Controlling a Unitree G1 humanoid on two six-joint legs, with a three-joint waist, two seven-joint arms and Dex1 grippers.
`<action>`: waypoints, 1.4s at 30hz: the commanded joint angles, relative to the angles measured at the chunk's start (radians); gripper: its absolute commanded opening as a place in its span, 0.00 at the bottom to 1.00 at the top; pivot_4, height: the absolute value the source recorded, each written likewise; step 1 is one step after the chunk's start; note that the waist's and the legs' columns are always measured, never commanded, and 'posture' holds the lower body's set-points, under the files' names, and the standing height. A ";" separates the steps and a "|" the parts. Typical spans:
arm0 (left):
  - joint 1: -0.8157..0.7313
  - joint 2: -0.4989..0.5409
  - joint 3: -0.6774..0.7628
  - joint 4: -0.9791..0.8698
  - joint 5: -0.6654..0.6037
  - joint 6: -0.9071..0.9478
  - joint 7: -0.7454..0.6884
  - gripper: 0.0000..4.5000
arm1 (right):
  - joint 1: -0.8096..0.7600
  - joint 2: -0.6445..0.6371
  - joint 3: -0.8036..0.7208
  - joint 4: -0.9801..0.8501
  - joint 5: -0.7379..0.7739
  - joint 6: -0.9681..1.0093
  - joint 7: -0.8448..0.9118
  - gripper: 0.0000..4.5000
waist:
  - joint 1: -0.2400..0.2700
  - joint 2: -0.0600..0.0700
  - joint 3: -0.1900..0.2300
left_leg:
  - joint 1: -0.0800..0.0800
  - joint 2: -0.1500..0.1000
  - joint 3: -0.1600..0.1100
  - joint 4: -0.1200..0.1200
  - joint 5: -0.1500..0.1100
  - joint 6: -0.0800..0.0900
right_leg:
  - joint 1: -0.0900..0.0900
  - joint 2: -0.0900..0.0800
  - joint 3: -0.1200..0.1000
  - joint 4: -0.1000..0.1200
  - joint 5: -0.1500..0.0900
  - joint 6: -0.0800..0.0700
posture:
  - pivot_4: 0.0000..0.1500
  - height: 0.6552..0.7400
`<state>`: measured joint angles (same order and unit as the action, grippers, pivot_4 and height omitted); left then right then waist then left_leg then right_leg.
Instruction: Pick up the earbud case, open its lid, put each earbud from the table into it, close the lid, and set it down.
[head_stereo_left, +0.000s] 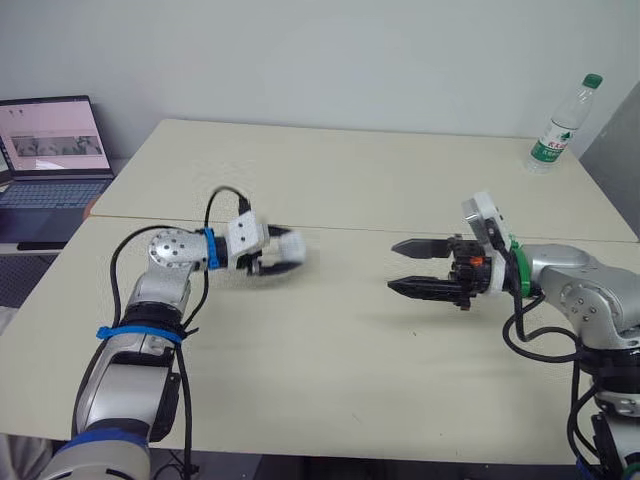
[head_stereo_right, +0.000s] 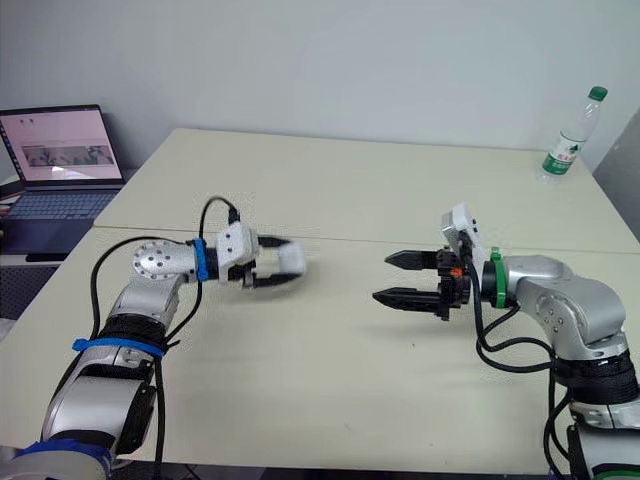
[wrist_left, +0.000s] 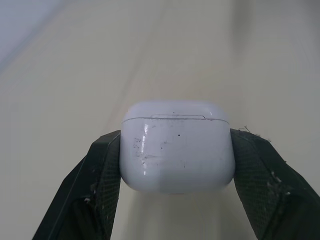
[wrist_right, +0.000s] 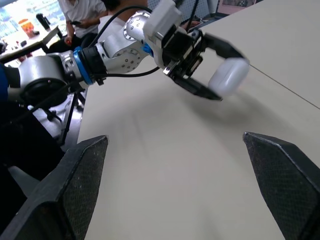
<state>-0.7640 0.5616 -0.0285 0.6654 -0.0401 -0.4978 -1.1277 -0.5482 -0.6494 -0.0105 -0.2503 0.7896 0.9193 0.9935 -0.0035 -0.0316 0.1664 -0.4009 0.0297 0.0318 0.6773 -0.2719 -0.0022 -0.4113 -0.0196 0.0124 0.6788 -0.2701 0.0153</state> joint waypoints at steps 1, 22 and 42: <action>0.050 0.006 0.014 -0.144 0.093 -0.259 0.170 0.63 | -0.081 0.065 0.003 -0.014 0.024 0.038 -0.086 1.00 | -0.006 0.001 0.000 | 0.001 0.000 0.001 0.000 0.000 0.000 | 0.000 0.000 0.001 0.000 0.000 0.000 | 1.00 1.00; 0.100 0.015 -0.070 -0.287 0.313 -0.584 0.576 0.63 | -0.196 0.421 0.049 0.092 -0.026 0.083 -0.353 1.00 | 0.000 0.001 0.000 | 0.000 0.000 0.000 0.000 0.000 0.000 | 0.000 -0.001 -0.001 0.001 0.000 0.000 | 1.00 1.00; 0.082 0.044 -0.107 -0.284 0.292 -0.576 0.619 0.63 | -0.202 0.403 0.063 0.104 -0.051 0.062 -0.313 0.24 | -0.001 0.001 0.001 | 0.000 0.000 0.000 -0.001 0.000 0.000 | 0.000 -0.001 -0.002 0.001 0.000 0.000 | 1.00 1.00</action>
<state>-0.6536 0.5916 -0.1545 0.4005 0.2630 -1.0757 -0.5379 -0.7348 -0.2537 0.0620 -0.1336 0.7144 0.9878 0.6561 -0.0048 -0.0306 0.1670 -0.4005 0.0296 0.0324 0.6768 -0.2719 -0.0022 -0.4114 -0.0201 0.0110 0.6796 -0.2699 0.0153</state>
